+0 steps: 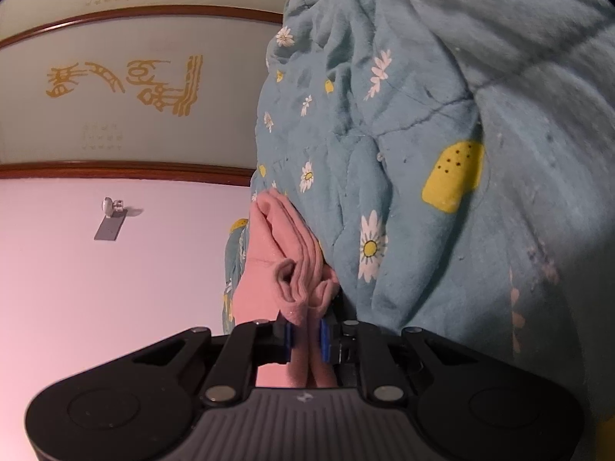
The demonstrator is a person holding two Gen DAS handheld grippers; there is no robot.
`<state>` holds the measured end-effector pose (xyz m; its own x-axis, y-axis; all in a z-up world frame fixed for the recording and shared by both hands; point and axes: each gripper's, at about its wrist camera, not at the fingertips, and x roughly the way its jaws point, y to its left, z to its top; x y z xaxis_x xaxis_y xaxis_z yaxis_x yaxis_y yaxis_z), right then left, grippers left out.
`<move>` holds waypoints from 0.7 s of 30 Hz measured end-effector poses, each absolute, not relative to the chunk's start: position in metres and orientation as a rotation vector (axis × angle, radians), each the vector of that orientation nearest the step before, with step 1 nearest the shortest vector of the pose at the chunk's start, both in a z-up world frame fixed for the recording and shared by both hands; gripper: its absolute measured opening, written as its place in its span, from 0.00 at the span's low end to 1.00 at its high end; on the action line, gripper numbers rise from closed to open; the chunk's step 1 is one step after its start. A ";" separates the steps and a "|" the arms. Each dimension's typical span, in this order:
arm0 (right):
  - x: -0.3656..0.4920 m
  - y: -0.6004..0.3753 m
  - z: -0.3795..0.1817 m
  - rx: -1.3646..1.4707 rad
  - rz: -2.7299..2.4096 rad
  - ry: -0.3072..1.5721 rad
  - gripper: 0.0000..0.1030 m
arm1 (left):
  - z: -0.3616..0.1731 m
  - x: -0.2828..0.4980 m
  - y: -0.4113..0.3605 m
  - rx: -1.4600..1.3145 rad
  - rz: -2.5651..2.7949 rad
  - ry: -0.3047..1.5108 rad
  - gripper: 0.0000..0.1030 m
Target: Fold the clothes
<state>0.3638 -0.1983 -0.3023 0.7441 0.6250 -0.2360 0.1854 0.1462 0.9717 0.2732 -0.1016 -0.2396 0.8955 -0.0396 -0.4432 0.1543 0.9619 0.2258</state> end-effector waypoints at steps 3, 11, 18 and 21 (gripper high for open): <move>0.360 -0.198 -0.305 1.423 0.352 0.719 0.12 | -0.238 0.276 -0.087 0.141 -0.098 0.485 0.70; 0.356 -0.198 -0.312 1.434 0.318 0.736 0.11 | -0.258 0.274 -0.035 -0.244 -0.027 0.637 0.46; 0.355 -0.197 -0.308 1.447 0.329 0.724 0.12 | -0.235 0.263 -0.028 -0.280 -0.040 0.623 0.58; 0.357 -0.198 -0.310 1.452 0.327 0.732 0.15 | -0.221 0.265 -0.048 -0.267 -0.115 0.572 0.62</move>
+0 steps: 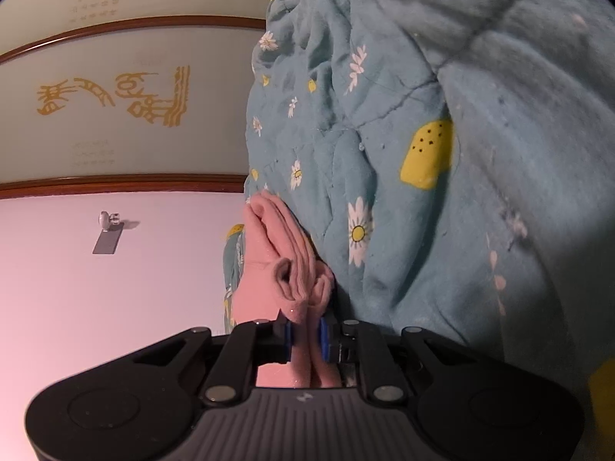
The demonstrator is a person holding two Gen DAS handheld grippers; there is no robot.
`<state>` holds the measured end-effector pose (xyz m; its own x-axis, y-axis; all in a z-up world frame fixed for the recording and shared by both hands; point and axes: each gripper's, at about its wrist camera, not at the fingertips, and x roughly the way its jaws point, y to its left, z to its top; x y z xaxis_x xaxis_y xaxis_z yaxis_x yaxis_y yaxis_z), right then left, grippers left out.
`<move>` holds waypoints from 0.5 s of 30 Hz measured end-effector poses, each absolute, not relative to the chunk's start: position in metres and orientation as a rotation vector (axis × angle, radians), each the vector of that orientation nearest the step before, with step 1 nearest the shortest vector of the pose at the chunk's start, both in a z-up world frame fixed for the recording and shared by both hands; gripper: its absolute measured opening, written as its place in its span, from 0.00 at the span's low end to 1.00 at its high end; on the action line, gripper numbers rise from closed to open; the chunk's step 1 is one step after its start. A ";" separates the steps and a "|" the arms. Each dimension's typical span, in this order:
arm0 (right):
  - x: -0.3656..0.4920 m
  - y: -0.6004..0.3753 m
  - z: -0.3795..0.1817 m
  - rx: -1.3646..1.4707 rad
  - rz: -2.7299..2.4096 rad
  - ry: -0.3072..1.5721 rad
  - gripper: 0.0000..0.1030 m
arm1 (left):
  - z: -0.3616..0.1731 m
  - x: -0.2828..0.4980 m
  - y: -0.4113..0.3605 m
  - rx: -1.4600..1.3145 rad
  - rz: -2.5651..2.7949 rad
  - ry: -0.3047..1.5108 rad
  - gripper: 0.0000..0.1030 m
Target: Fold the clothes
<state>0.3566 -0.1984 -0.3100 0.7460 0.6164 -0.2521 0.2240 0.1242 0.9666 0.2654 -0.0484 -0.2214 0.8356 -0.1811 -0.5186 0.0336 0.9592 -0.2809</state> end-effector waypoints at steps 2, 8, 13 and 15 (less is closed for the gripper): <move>0.358 -0.198 -0.310 1.442 0.330 0.733 0.15 | -0.214 0.272 -0.064 -0.222 -0.150 0.553 0.65; 0.358 -0.200 -0.306 1.381 0.315 0.755 0.12 | -0.235 0.303 -0.104 0.034 -0.159 0.642 0.68; 0.353 -0.200 -0.303 1.307 0.292 0.783 0.11 | -0.261 0.286 -0.091 -0.019 -0.145 0.637 0.71; 0.349 -0.202 -0.301 1.292 0.287 0.785 0.11 | -0.261 0.281 -0.095 0.034 -0.146 0.633 0.70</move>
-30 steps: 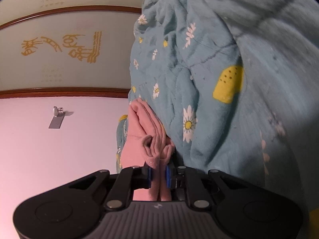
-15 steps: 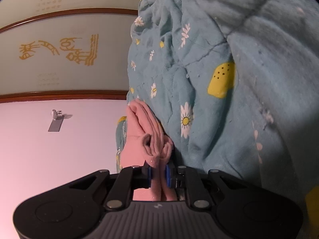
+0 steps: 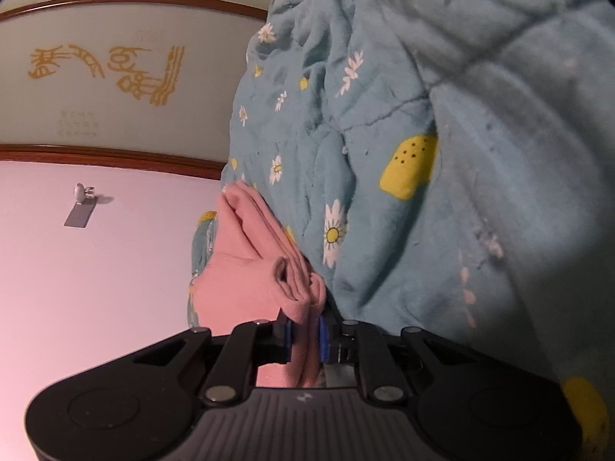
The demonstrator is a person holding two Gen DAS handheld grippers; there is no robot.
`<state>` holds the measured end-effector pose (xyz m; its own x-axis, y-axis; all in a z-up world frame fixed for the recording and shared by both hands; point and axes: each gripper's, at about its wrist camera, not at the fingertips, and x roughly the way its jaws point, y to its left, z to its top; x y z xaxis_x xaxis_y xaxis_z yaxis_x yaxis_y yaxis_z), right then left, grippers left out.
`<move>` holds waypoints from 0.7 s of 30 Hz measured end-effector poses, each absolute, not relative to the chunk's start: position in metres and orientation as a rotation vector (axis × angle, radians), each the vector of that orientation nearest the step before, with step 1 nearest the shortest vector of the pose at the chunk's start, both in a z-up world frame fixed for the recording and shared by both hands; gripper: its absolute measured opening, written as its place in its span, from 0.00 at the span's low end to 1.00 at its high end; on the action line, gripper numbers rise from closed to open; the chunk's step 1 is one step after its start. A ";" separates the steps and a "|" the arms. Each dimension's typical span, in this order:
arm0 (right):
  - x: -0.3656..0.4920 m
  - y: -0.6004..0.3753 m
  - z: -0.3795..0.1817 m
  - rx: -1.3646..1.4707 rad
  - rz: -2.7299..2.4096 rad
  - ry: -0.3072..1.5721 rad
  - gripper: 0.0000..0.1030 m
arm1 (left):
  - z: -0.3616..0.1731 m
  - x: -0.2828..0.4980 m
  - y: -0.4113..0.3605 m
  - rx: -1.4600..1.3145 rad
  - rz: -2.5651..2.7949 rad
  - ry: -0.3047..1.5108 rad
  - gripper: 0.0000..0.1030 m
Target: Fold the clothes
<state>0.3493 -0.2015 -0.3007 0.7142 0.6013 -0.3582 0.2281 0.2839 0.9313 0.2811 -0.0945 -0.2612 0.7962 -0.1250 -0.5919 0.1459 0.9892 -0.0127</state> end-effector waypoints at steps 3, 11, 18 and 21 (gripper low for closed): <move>0.341 -0.207 -0.295 1.277 0.281 0.783 0.12 | -0.259 0.282 -0.091 0.026 -0.141 0.653 0.69; 0.323 -0.225 -0.247 1.074 0.191 0.643 0.14 | -0.197 0.281 -0.075 -0.104 -0.107 0.531 0.80; 0.344 -0.210 -0.233 1.039 0.421 0.494 0.14 | -0.171 0.338 -0.096 -0.169 -0.210 0.510 0.80; 0.356 -0.187 -0.243 0.952 0.426 0.568 0.14 | -0.184 0.371 -0.112 -0.213 -0.247 0.566 0.79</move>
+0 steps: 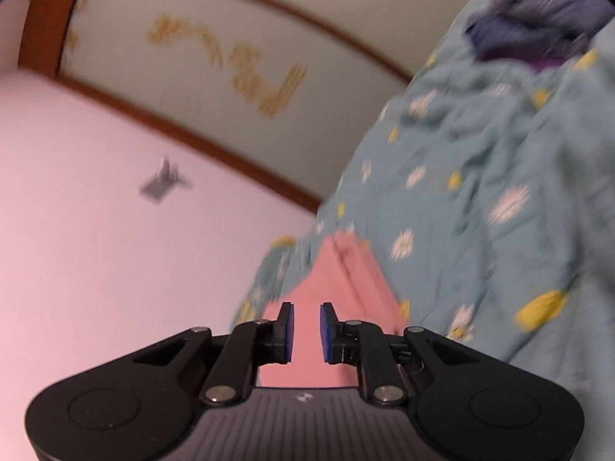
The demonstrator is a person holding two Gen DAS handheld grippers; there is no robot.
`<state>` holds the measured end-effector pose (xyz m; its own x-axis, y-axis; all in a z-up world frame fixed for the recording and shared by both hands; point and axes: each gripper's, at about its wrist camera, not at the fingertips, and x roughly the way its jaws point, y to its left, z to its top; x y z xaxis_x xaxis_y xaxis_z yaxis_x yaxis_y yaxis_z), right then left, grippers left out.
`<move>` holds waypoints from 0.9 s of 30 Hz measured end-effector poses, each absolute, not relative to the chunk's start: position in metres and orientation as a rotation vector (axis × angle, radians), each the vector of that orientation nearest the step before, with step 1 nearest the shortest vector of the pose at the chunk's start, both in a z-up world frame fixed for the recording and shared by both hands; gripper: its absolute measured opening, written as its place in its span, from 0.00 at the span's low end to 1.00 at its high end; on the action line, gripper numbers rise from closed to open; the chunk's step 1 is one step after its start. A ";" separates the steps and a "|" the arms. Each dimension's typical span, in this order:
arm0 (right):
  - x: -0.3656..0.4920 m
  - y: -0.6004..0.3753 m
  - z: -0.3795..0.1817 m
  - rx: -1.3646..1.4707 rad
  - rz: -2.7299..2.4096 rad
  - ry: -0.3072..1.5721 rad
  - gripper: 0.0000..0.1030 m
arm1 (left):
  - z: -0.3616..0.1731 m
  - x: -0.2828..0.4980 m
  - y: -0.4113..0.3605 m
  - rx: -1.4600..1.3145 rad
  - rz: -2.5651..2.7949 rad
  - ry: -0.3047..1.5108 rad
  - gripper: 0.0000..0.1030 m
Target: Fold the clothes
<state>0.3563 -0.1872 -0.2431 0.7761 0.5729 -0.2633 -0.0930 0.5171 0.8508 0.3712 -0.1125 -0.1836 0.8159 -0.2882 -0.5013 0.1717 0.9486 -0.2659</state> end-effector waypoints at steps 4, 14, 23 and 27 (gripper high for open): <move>0.366 -0.181 -0.272 0.920 0.343 0.726 0.00 | -0.209 0.398 -0.128 -0.162 -0.225 0.667 0.72; 0.350 -0.187 -0.270 0.823 0.324 0.836 0.00 | -0.250 0.388 -0.091 -0.378 -0.197 0.768 0.82; 0.334 -0.179 -0.234 0.817 0.408 0.652 0.07 | -0.173 0.390 -0.081 -0.344 -0.279 0.612 0.72; 0.345 -0.166 -0.248 0.875 0.477 0.681 0.07 | -0.177 0.435 -0.080 -0.458 -0.371 0.639 0.71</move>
